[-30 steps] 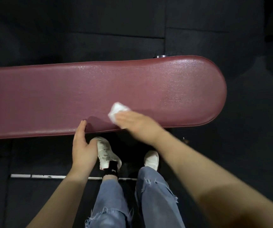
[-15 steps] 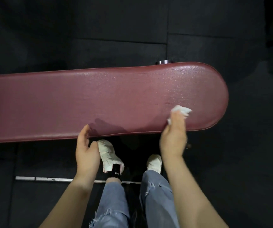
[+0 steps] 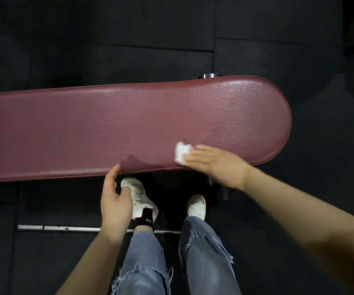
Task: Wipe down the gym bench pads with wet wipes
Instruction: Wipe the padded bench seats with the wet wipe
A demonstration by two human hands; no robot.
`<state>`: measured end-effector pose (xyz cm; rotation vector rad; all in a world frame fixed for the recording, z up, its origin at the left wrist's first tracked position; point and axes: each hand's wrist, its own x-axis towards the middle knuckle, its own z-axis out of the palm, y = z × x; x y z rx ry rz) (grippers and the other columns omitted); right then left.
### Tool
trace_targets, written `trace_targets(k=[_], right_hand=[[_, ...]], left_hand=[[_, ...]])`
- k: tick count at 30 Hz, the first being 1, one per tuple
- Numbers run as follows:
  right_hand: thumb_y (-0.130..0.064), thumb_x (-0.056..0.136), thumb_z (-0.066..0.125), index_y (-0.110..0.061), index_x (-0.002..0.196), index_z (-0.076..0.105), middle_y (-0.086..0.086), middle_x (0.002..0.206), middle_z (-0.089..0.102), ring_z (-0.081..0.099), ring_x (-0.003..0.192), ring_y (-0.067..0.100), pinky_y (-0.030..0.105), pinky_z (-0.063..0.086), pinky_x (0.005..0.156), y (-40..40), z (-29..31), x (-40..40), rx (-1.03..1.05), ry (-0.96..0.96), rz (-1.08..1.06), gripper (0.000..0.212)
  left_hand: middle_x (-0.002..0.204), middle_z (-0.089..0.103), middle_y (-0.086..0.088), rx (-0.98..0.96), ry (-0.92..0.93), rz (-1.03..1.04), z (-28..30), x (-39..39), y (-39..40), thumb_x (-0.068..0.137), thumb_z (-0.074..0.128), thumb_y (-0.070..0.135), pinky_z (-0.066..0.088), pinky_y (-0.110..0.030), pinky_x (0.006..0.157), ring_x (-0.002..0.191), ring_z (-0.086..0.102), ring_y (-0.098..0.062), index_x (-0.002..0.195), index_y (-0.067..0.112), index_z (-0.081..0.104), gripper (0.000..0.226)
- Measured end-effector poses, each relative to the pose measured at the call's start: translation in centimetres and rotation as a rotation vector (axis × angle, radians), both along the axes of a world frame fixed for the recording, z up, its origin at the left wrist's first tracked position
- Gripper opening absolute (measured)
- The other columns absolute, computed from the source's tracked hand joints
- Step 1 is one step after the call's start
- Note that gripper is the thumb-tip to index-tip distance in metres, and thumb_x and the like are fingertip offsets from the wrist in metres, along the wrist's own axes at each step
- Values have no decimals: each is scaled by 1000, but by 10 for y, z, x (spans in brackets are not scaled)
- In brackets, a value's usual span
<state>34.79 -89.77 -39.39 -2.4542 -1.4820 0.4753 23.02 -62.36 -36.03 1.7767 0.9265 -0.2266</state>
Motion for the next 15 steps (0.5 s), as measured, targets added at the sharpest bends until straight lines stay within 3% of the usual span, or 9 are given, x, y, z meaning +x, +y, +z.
trace_targets(k=[2,5,8,11,13,15], right_hand=[[7,80,43,-7,136,54,12,141,53,50,131,27,36,17,119,-65,12,0,-94,26,-177,58],[26,64,58,-2,132,58,14,140,53,51,129,30,35,19,119,-118,17,-21,-147,-1,-494,73],[13,82,46,-3,129,60,14,138,56,53,126,34,36,23,119,-130,15,-56,-90,-10,-956,51],[-2,89,37,-14,134,56,14,132,60,46,131,37,40,39,107,-96,8,-88,32,156,-1677,51],[-15,90,35,-19,137,56,14,123,65,56,121,34,33,43,98,-48,5,-98,254,243,-1910,51],[-18,98,40,-20,139,54,12,120,67,62,112,28,28,45,98,4,10,-91,474,320,-2111,43]], left_hand=[[145,48,13,-6,1,-7,-1,1,-10,91,43,-6,30,-11,105,137,40,-2,143,30,46,63],[144,48,17,-30,6,-19,1,6,-22,90,43,-6,29,-9,100,136,40,-1,143,34,46,66],[140,51,16,-61,10,-16,5,16,-30,89,43,-7,36,-1,86,117,49,15,142,35,47,67],[135,53,14,-90,-3,14,9,24,-37,90,42,-10,40,4,70,89,54,27,143,30,47,66],[136,52,13,-85,-11,6,10,29,-38,90,41,-10,39,4,69,89,53,27,143,28,46,66],[136,53,15,-76,-20,-4,8,33,-37,90,41,-9,41,1,76,102,53,23,142,30,47,66]])
